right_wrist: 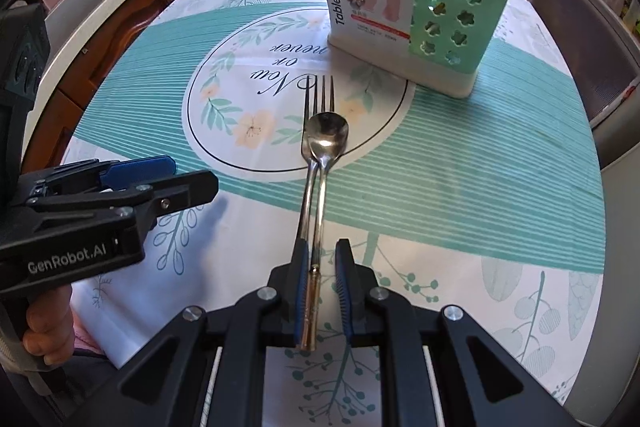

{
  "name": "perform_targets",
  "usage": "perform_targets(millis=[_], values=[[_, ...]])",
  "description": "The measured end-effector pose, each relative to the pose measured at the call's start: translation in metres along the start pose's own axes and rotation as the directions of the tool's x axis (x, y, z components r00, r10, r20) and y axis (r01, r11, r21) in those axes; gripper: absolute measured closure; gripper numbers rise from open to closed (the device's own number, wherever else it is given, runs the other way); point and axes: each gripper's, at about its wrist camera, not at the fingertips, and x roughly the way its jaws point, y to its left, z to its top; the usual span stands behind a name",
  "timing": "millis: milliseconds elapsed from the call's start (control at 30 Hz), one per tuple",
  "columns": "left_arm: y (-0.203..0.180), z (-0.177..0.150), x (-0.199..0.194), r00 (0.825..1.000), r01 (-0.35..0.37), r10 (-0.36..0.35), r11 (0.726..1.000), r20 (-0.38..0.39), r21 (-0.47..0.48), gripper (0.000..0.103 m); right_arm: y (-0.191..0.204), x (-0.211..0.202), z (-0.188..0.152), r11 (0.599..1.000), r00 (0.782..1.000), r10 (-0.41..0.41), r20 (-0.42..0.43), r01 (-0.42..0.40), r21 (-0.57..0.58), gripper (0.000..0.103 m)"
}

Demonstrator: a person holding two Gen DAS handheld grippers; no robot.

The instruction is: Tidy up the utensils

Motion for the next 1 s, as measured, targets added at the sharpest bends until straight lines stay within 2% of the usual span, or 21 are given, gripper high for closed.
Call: perform_targets(millis=[267, 500, 567, 633, 800, 933, 1000], values=[[0.000, 0.000, 0.001, 1.000, 0.000, 0.000, 1.000, -0.005, 0.006, 0.053, 0.000, 0.010, 0.017, 0.999, 0.998, -0.048, -0.034, 0.047, -0.024, 0.089], [-0.006, 0.005, 0.001, 1.000, -0.003, 0.004, 1.000, -0.021, 0.025, 0.053, 0.007, 0.023, 0.044, 0.995, 0.993, -0.084, -0.080, 0.079, -0.059, 0.090], [-0.009, 0.008, 0.000, 0.999, 0.004, -0.003, 0.999, -0.035, 0.034, 0.053, 0.011, 0.025, 0.047, 0.992, 0.990, -0.100, -0.097, 0.091, -0.086, 0.097], [-0.014, 0.013, 0.003, 0.998, 0.024, -0.021, 0.999, -0.065, 0.044, 0.053, 0.008, 0.026, 0.050, 0.994, 0.990, -0.086, -0.111, 0.078, -0.074, 0.099], [-0.042, 0.032, 0.016, 0.985, 0.072, -0.062, 0.996, -0.159, 0.058, 0.053, -0.021, 0.023, 0.045, 0.997, 0.995, 0.010, -0.097, -0.003, 0.071, 0.099], [-0.068, 0.046, 0.033, 0.971, 0.009, 0.009, 0.997, -0.237, 0.076, 0.057, -0.049, 0.018, 0.034, 0.978, 0.995, 0.072, -0.067, -0.057, 0.203, 0.100], [-0.078, 0.050, 0.043, 0.960, -0.027, 0.050, 0.996, -0.277, 0.084, 0.064, -0.061, 0.014, 0.028, 0.964, 0.995, 0.090, -0.045, -0.076, 0.254, 0.100]])
